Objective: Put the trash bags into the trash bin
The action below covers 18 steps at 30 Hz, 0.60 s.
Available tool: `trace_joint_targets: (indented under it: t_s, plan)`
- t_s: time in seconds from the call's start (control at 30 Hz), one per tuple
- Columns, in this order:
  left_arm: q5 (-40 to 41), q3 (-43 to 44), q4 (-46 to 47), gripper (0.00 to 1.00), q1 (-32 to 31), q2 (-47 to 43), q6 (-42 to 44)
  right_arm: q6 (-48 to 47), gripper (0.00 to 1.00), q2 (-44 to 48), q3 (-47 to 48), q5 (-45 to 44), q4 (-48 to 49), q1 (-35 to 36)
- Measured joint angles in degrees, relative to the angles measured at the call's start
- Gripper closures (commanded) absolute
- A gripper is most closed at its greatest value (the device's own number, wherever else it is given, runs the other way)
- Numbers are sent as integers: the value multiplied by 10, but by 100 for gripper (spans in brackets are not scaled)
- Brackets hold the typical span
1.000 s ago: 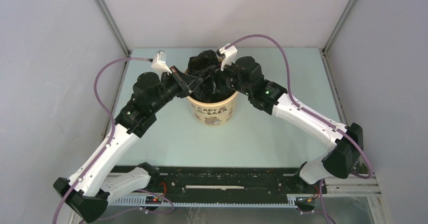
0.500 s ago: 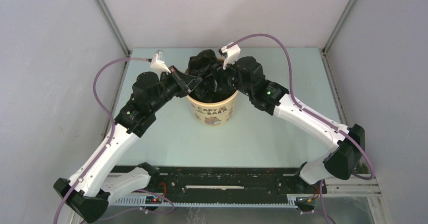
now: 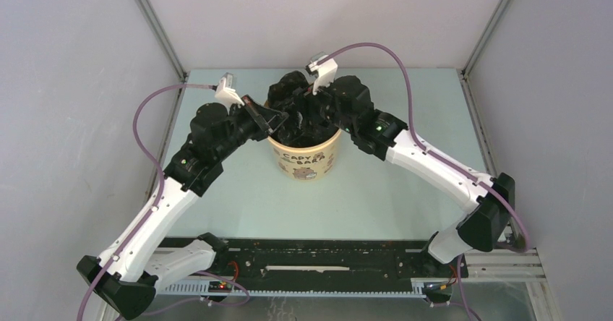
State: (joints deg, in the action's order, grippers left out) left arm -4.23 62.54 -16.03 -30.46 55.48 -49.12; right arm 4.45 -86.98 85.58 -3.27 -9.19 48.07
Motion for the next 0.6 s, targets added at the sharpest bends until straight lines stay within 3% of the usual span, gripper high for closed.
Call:
trace_joint_targets:
  t_s: [0.2, 0.27, 0.33, 0.4, 0.53, 0.6]
  plan:
    - [3, 0, -18, 100, 2, 0, 1, -27, 22, -28, 13, -35, 0, 28]
    - [8, 0, -28, 100, 5, 0, 1, -41, 27, -37, 20, -51, -1, 36]
    - [10, 0, -34, 100, 10, 0, 0, -55, 43, -47, 29, -69, -1, 43]
    - [12, 0, -40, 100, 12, 0, 1, -66, 67, -54, 34, -85, 0, 50]
    - [21, 0, -56, 100, 19, -8, 0, -81, 90, -55, 34, -119, 1, 56]
    - [25, -8, -61, 100, 29, -20, 0, -82, 96, -49, 32, -131, 0, 57]
